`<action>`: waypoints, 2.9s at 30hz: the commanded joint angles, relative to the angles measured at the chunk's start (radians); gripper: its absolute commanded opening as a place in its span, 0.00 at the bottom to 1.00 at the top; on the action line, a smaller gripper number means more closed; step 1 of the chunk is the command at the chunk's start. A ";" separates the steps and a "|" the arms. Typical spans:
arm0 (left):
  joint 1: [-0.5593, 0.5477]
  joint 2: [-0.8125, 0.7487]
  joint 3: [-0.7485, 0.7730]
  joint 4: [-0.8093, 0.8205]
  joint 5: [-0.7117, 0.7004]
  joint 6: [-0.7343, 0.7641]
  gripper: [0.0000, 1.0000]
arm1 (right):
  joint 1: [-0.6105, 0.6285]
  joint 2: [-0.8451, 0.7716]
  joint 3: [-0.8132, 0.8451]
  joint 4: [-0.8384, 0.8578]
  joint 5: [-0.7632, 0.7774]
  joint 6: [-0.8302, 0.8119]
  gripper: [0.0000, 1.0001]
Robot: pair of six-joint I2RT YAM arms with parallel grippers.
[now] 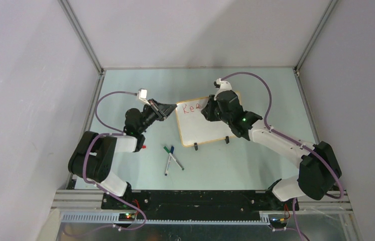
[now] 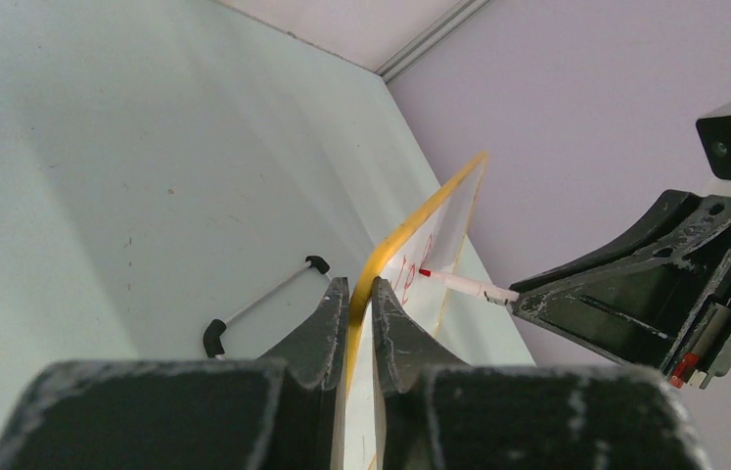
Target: Write a sentence on the whiteboard
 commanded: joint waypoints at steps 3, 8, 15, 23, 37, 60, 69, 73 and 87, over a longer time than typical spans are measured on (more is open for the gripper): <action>-0.007 -0.044 0.006 0.012 -0.009 0.022 0.00 | 0.004 0.000 0.041 -0.034 0.039 -0.011 0.00; -0.007 -0.046 0.006 0.012 -0.009 0.021 0.00 | 0.004 -0.011 0.041 -0.061 0.068 -0.011 0.00; -0.007 -0.049 0.006 0.009 -0.008 0.024 0.00 | 0.004 -0.018 0.041 -0.076 0.093 -0.005 0.00; -0.007 -0.049 0.006 0.008 -0.007 0.024 0.00 | 0.003 -0.037 0.042 -0.081 0.110 0.002 0.00; -0.007 -0.048 -0.002 0.034 -0.013 0.010 0.35 | 0.024 -0.182 -0.047 0.067 0.073 -0.054 0.00; -0.008 -0.017 0.005 0.080 0.014 -0.029 0.34 | -0.576 -0.276 -0.244 0.045 -0.139 0.143 0.00; -0.005 -0.030 0.025 0.029 0.022 -0.017 0.33 | -0.688 -0.157 -0.213 0.003 -0.488 0.170 0.00; -0.005 -0.029 0.043 -0.013 0.026 -0.009 0.31 | -0.720 -0.166 -0.214 -0.035 -0.588 0.157 0.00; -0.003 -0.026 0.088 -0.082 0.060 -0.004 0.32 | -0.725 -0.270 -0.234 -0.204 -0.571 0.118 0.00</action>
